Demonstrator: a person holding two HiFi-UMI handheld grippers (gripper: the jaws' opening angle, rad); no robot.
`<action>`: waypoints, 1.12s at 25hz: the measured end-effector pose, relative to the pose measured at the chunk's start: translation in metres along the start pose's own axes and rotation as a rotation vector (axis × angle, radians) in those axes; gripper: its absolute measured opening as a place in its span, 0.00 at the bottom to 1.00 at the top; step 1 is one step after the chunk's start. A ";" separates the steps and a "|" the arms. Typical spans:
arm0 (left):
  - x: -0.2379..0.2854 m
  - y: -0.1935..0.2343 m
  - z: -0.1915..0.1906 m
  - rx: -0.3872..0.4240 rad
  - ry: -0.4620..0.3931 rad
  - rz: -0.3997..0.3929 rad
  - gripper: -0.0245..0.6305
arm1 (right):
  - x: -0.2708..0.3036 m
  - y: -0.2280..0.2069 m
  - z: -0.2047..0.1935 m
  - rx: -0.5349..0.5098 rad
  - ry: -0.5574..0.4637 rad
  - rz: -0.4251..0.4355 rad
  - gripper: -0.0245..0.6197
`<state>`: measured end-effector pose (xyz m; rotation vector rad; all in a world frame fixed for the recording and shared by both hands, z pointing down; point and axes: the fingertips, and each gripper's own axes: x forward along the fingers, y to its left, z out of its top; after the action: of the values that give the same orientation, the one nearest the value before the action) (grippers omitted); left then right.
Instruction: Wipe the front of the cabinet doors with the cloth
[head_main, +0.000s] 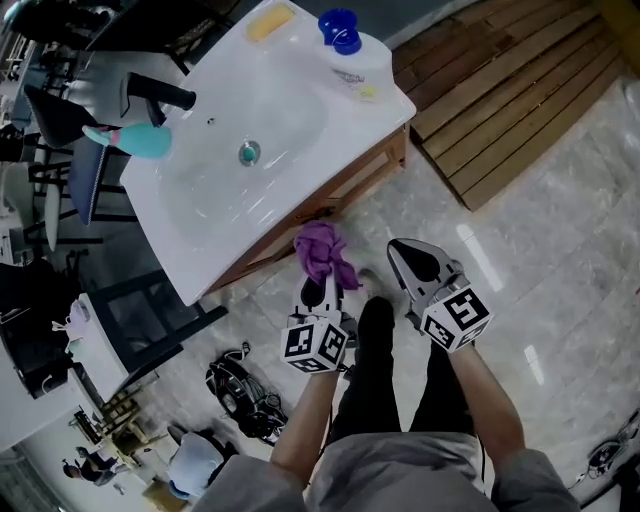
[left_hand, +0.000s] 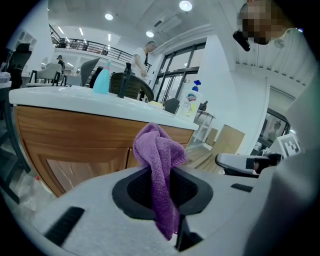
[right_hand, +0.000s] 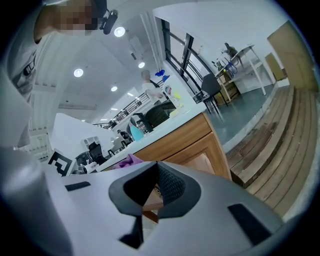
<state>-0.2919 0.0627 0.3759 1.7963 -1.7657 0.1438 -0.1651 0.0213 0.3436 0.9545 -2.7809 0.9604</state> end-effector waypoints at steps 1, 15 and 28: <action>0.005 0.003 -0.003 0.000 0.000 0.004 0.14 | 0.002 -0.003 -0.002 0.002 -0.002 0.000 0.05; 0.059 0.037 -0.035 -0.009 -0.001 0.064 0.14 | 0.010 -0.041 -0.044 0.028 -0.004 0.008 0.05; 0.076 0.057 -0.029 -0.018 -0.015 0.103 0.14 | 0.017 -0.049 -0.054 0.055 -0.021 0.024 0.05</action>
<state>-0.3277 0.0144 0.4549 1.6985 -1.8645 0.1558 -0.1584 0.0128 0.4174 0.9463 -2.8031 1.0416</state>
